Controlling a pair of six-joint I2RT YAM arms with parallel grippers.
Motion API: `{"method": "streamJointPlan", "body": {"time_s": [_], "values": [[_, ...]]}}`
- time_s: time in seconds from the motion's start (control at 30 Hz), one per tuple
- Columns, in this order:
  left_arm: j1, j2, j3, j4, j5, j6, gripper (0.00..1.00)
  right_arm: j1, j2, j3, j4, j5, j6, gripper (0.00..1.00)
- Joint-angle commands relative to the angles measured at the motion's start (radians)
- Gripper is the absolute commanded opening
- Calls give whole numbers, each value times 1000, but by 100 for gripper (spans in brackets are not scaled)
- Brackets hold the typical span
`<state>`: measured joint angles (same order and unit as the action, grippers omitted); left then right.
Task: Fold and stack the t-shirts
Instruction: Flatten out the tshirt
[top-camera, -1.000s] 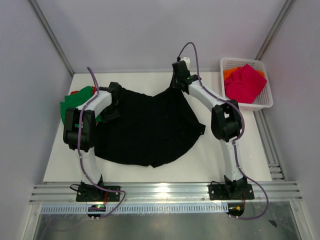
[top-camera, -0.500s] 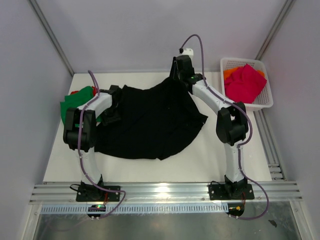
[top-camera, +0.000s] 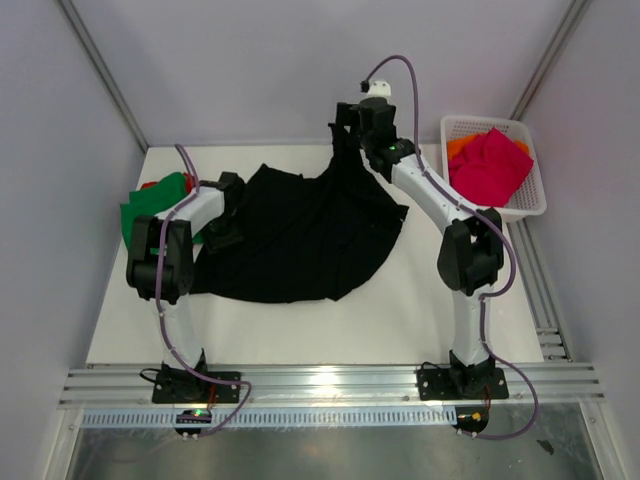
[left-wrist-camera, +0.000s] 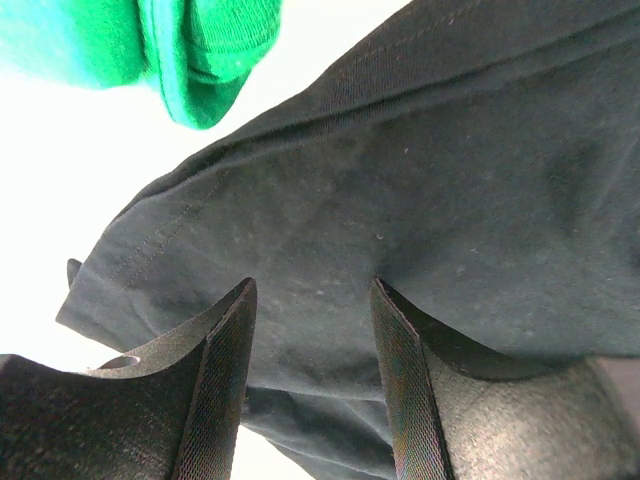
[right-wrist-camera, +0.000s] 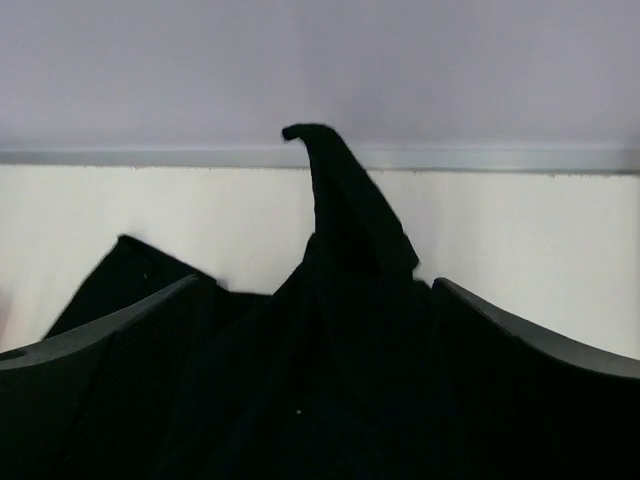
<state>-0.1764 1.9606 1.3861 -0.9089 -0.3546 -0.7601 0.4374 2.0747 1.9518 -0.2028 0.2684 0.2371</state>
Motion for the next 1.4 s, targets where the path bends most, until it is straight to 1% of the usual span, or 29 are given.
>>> {"method": "streamJointPlan", "body": {"time_s": [0.0, 0.1, 0.13, 0.17, 0.3, 0.4, 0.43, 0.53, 0.63, 0.67, 0.73, 0.8, 0.83, 0.9, 0.93, 1.03, 1.13, 1.23, 1.37], "values": [[-3, -45, -12, 21, 12, -25, 52, -3, -44, -86, -3, -3, 7, 99], [-3, -52, -22, 25, 11, -30, 52, -3, -106, -191, 9, 14, 22, 99], [-3, -55, -24, 25, 9, -30, 52, -3, -151, -221, 11, 12, 31, 100], [-3, -58, -24, 25, 9, -30, 52, -3, -175, -279, 16, -4, 40, 99], [-3, -60, -32, 27, 6, -28, 52, -2, -294, -408, -16, -67, 90, 99], [-3, -58, -30, 27, 11, -31, 52, -2, -366, -494, -85, -142, 172, 100], [-3, -58, -30, 27, 12, -31, 52, 1, -379, -517, -102, -158, 224, 100], [-3, -55, -19, 22, 16, -31, 52, 14, -436, -625, -139, -231, 283, 100], [-3, -60, -15, 21, 25, -34, 52, 26, -499, -781, -123, -253, 376, 99], [-3, -60, -13, 19, 29, -36, 52, 38, -519, -822, -100, -293, 404, 99], [-8, -65, -15, 21, 32, -39, 52, 66, -568, -878, -92, -273, 413, 99], [-17, -65, -15, 19, 32, -41, 51, 147, -564, -880, -157, -189, 354, 99], [-20, -65, -15, 19, 32, -44, 51, 179, -536, -843, -246, -91, 326, 100], [-31, -65, -16, 16, 26, -47, 51, 254, -501, -815, -318, 1, 306, 99], [-34, -66, -18, 18, 26, -50, 51, 268, -478, -820, -349, 46, 317, 99], [-43, -69, -19, 12, 25, -50, 52, 274, -476, -882, -316, 22, 384, 99], [-46, -77, -24, 8, 14, -51, 51, 276, -453, -903, -316, -30, 445, 99], [-46, -85, -24, 2, 3, -47, 51, 300, -424, -904, -348, -11, 479, 98], [-46, -94, -29, 1, -4, -39, 51, 311, -432, -915, -374, 2, 507, 98]]}}
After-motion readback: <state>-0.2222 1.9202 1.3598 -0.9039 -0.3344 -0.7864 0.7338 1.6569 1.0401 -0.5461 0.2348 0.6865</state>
